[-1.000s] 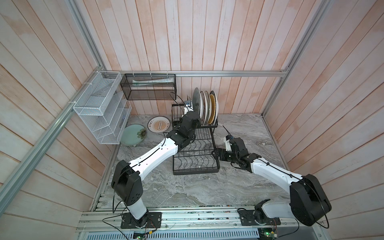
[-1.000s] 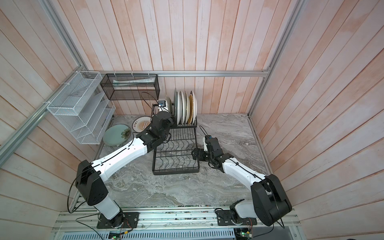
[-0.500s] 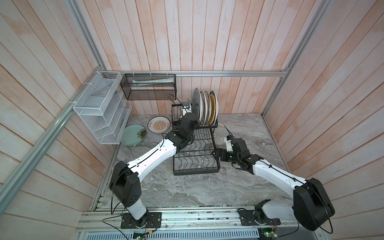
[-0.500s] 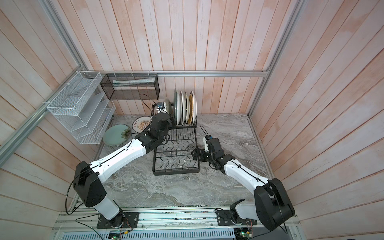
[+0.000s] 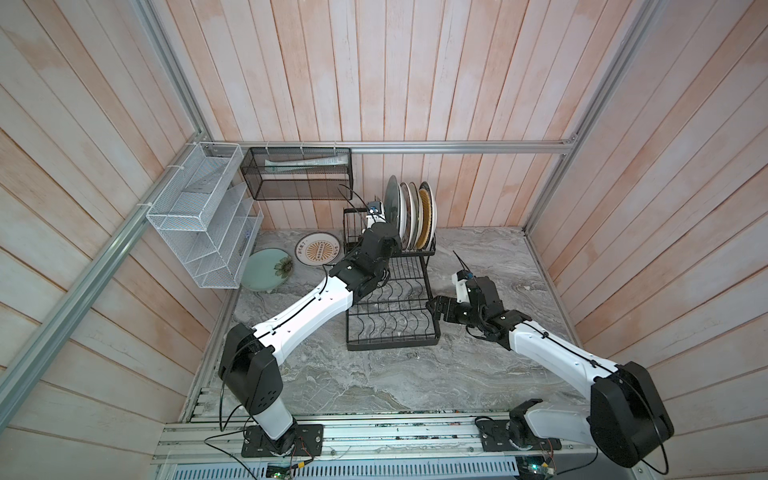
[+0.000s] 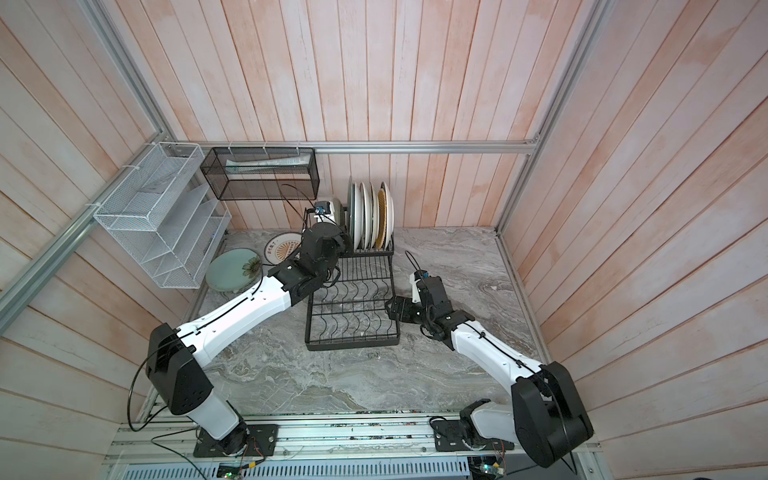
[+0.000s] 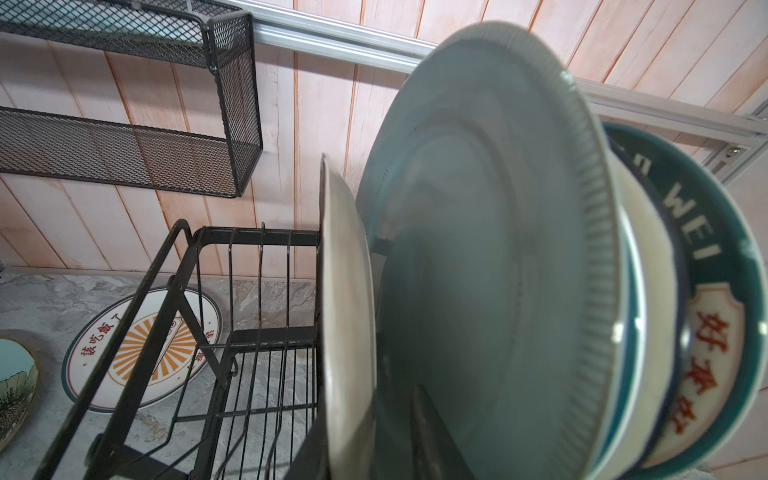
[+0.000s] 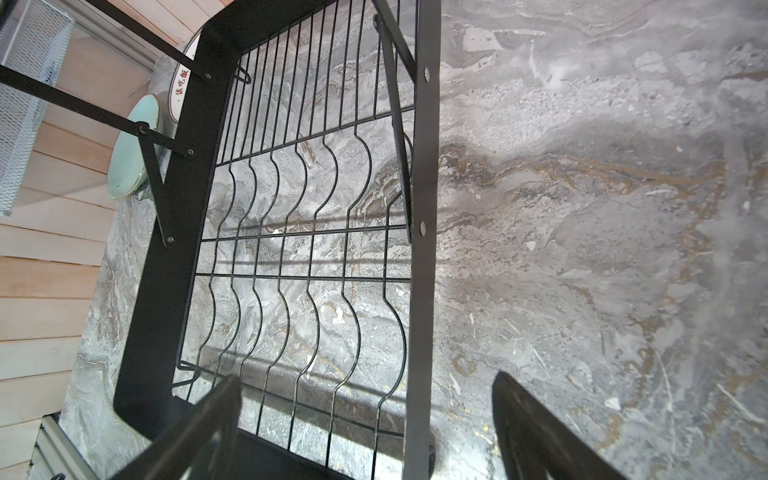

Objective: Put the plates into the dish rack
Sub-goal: 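Open and pull back the left gripper from the rack while the right draws back, then reach the left gripper to the white sunburst plate and grasp its edge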

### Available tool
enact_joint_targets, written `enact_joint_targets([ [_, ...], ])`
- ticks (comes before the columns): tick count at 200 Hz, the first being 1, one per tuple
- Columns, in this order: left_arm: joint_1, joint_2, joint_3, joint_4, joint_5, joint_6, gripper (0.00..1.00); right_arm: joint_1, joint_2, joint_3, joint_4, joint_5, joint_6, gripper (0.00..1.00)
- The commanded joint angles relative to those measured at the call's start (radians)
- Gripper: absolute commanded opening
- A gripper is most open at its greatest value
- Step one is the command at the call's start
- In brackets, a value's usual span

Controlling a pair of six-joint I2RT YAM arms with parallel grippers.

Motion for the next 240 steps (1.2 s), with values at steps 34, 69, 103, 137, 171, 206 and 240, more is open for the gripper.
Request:
enact_joint_targets([
  [34, -0.006, -0.047, 0.072, -0.013, 0.025, 0.029, 0.36, -0.015, -0.047, 0.011, -0.027, -0.018, -0.006, 0.95],
  [69, -0.004, -0.116, 0.109, -0.041, 0.104, 0.065, 0.54, -0.029, -0.101, 0.036, -0.061, -0.009, -0.015, 0.98],
  [103, -0.002, -0.229, 0.095, -0.073, 0.23, 0.113, 0.81, -0.041, -0.192, 0.037, -0.044, 0.006, -0.01, 0.98],
  [137, 0.011, -0.412, -0.014, -0.1, 0.347, 0.14, 0.94, -0.051, -0.241, 0.071, -0.071, -0.025, -0.03, 0.98],
  [171, 0.017, -0.619, -0.181, -0.21, 0.371, 0.036, 1.0, -0.058, -0.291, 0.102, -0.092, -0.06, -0.044, 0.98],
  [206, 0.101, -0.856, -0.427, -0.324, 0.32, -0.209, 1.0, -0.063, -0.367, 0.108, -0.08, -0.079, -0.019, 0.98],
  [240, 0.334, -1.025, -0.684, -0.326, 0.484, -0.396, 1.0, -0.069, -0.396, 0.099, -0.039, -0.171, -0.05, 0.98],
])
